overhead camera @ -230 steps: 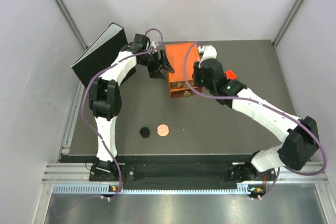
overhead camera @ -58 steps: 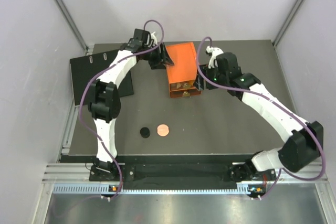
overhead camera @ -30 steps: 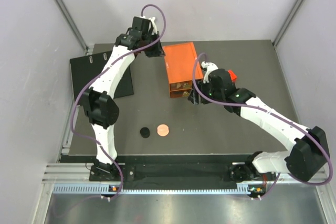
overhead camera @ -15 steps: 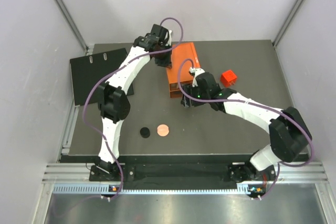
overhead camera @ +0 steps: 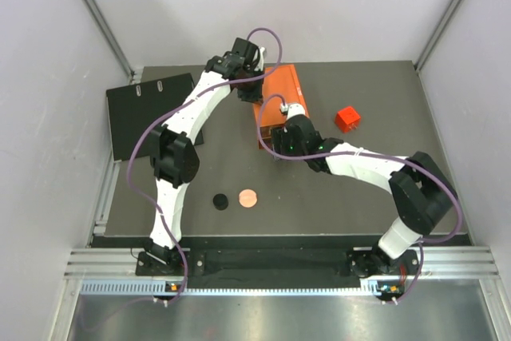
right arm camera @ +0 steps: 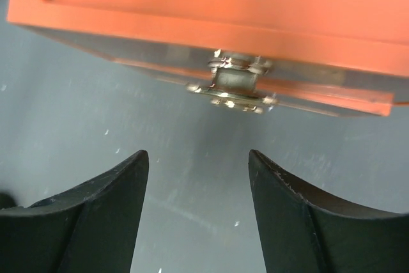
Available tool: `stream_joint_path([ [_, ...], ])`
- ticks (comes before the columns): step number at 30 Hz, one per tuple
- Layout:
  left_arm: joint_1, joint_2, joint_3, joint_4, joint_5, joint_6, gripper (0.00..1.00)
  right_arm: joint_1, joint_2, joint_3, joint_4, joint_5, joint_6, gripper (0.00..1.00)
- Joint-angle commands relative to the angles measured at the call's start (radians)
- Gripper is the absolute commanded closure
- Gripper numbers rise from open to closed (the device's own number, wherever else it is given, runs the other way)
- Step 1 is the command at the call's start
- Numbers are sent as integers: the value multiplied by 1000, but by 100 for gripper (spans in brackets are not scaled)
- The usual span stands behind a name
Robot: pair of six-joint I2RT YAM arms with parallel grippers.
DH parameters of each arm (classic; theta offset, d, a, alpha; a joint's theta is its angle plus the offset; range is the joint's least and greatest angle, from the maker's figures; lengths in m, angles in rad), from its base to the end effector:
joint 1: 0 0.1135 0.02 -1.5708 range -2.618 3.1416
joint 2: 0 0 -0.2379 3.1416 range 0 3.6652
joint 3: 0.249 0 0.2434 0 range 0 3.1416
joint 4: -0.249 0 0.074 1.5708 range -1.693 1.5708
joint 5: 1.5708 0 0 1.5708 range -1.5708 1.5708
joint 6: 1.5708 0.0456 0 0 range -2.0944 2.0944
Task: Organize the makeup
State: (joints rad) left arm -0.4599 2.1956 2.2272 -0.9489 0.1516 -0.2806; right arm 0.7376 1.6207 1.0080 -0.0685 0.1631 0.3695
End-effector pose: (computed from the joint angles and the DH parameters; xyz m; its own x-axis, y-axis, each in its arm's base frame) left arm 0.4140 -0.2128 0.2793 -0.8279 0.1046 -0.5510 0.3036 0.9096 -0.2836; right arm 0.2653 0.2311 0.1896 -0.6405 -0.1005 -0.7613 -0.3634 0.9130 0.1852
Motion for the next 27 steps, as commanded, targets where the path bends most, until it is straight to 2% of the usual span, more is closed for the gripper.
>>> stream_joint_path([
  [1,-6,38,-15,-103,-43,14,100,17,-5,-42,136,128,-21,37],
  [6,-6,55,2,-145,-110,8,100,22,8,-86,202,160,-32,36],
  [21,-6,33,-50,-149,-172,-6,100,34,134,-91,352,219,-9,38],
  [23,-6,24,-73,-142,-176,-11,100,37,143,-91,360,222,-4,43],
  [27,-6,4,-112,-126,-187,-15,100,39,171,-60,352,252,14,45],
])
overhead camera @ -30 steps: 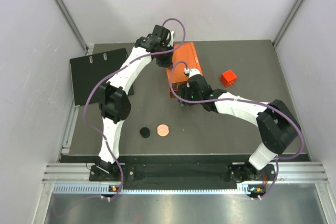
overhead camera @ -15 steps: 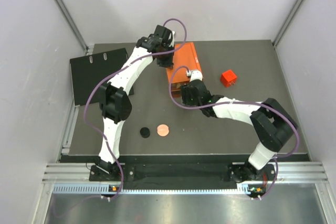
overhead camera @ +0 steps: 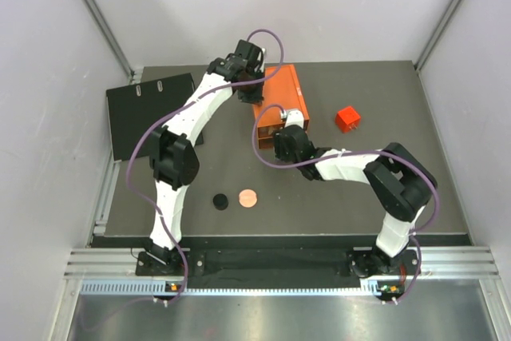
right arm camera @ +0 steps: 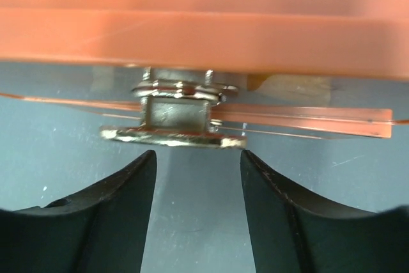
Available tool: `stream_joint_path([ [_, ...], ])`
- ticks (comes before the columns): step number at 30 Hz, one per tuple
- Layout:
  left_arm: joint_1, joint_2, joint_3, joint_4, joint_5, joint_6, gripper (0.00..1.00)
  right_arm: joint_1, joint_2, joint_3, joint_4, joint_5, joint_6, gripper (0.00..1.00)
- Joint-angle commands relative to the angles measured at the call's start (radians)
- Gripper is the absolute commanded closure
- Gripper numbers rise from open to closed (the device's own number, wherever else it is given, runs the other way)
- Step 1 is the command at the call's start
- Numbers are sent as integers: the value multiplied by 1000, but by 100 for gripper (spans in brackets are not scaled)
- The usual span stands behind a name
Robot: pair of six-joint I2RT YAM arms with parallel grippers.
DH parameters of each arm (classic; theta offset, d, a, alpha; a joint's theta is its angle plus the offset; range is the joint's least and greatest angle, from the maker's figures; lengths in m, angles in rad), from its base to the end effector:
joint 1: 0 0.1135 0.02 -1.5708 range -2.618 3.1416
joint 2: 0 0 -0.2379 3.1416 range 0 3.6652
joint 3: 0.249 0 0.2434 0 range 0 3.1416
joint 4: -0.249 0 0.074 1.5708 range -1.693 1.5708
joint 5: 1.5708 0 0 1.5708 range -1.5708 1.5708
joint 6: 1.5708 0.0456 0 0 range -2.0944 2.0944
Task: Organize the makeup
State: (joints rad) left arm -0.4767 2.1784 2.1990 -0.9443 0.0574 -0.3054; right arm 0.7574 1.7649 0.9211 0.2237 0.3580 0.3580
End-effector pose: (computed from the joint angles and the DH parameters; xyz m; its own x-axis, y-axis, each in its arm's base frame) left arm 0.4097 -0.2145 0.2783 -0.8231 0.0872 -0.5612 0.2531 0.9409 -0.2249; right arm 0.2744 0.2374 0.1427 -0.5483 -0.0668 -0.8336 -0.2606 0.9608 0.0944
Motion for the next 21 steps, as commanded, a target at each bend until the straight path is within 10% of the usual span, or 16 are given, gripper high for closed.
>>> stream_joint_path([
  [1,10,23,-84,-132,-94,11,100,19,36,35,57,62,27,46],
  [21,10,58,-76,-152,-79,12,100,39,-7,27,23,130,42,93],
])
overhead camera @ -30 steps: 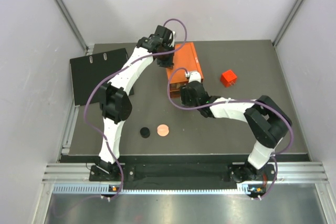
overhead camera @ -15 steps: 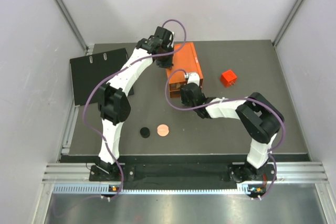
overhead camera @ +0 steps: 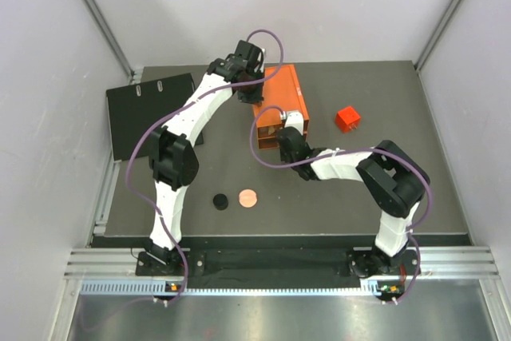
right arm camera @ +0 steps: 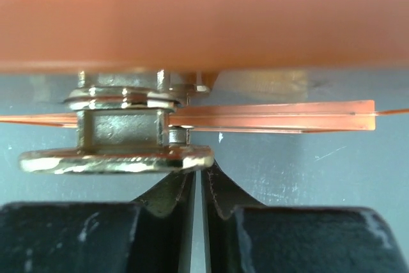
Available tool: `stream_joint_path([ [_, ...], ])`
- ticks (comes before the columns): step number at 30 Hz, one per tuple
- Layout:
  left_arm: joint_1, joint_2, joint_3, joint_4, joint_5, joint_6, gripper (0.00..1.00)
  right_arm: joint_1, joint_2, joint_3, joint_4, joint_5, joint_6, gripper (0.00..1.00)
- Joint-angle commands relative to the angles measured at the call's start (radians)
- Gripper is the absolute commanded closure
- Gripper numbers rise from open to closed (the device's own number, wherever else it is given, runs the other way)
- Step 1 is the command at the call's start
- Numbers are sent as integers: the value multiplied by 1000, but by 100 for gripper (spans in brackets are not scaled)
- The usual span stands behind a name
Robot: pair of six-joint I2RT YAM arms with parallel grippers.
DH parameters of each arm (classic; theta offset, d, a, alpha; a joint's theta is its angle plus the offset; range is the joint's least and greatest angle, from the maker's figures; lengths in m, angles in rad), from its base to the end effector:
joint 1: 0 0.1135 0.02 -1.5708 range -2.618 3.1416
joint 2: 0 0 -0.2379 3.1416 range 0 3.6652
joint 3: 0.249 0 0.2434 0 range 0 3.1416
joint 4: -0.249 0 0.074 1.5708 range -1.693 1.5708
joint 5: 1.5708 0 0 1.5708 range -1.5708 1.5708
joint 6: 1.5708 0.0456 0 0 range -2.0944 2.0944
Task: Organize the makeup
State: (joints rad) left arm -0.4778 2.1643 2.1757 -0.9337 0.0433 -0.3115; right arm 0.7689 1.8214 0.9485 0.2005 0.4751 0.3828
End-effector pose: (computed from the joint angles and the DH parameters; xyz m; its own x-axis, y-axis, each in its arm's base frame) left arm 0.4080 -0.2135 0.2781 -0.8216 0.0806 -0.5643 0.2425 0.9454 -0.2180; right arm 0.2777 0.2396 0.1304 -0.5501 -0.0701 -0.8321 -0.1678 0.9854 0.0279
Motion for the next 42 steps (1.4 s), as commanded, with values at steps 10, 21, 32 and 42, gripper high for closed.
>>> stream_joint_path([
  [10,13,86,-56,-168,-54,18,100,44,-65,9,36,-32,-18,44],
  [21,13,97,-59,-180,-52,37,100,46,7,101,28,25,-7,44],
  [32,13,101,-65,-185,-54,38,100,43,70,156,14,69,-5,48],
  [42,11,103,-73,-183,-57,43,100,46,49,139,31,82,-10,91],
])
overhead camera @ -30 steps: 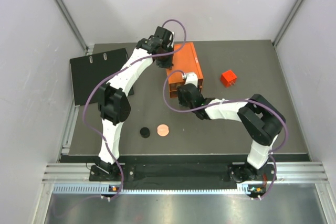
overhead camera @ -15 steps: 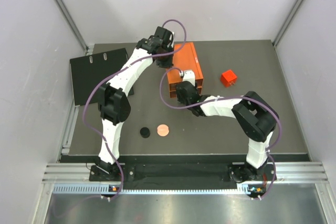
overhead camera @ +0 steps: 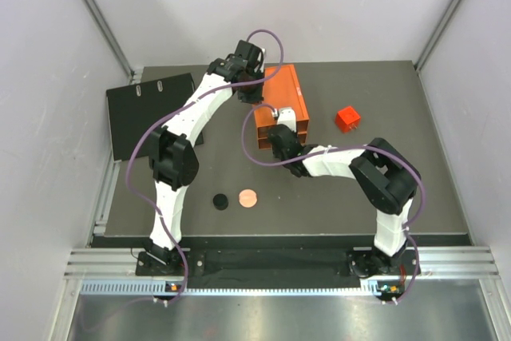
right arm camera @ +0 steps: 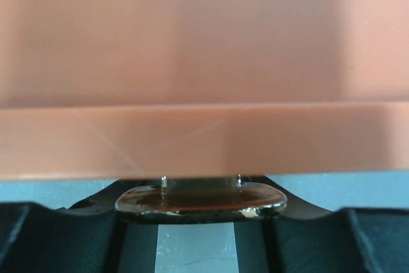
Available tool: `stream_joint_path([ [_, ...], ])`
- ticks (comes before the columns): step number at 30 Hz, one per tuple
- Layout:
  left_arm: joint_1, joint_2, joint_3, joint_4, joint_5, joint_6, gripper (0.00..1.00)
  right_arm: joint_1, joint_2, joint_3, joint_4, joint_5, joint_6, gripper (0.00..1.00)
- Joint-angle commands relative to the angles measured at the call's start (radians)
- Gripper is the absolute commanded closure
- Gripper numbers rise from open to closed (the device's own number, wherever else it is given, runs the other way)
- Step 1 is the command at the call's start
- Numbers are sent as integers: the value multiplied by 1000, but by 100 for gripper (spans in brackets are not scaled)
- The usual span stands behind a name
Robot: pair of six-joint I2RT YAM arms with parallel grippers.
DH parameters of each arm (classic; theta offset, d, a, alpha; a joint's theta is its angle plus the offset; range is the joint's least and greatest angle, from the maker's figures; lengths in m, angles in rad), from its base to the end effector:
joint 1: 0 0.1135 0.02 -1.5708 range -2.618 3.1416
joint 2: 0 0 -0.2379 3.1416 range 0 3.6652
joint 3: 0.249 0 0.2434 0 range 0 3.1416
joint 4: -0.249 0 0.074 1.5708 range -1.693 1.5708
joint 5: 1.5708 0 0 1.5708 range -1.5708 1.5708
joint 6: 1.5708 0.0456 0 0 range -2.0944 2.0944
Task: Organize the makeup
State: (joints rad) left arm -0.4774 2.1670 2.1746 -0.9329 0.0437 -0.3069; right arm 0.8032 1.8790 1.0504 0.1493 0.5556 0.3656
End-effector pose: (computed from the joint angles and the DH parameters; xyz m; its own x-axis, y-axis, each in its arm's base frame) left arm 0.4085 -0.2136 0.2766 -0.8221 0.0855 -0.5629 0.2455 0.9452 -0.2150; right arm 0.2836 0.2593 0.1361 -0.5241 -0.1057 -0.8451 -0.1488 0.9884 -0.0313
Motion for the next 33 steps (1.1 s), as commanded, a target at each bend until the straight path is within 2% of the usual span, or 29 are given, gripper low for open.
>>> stream_joint_path([
  [1,13,100,-72,-184,-59,37,100,11,-12,30,85,1,7,92],
  [4,11,102,-72,-184,-64,37,100,10,-24,14,85,-2,3,100],
  [12,11,111,-71,-192,-61,23,100,28,-99,-52,82,-16,-2,100],
  [33,14,128,-65,-224,-50,-1,100,146,-310,-234,-54,-56,29,100],
])
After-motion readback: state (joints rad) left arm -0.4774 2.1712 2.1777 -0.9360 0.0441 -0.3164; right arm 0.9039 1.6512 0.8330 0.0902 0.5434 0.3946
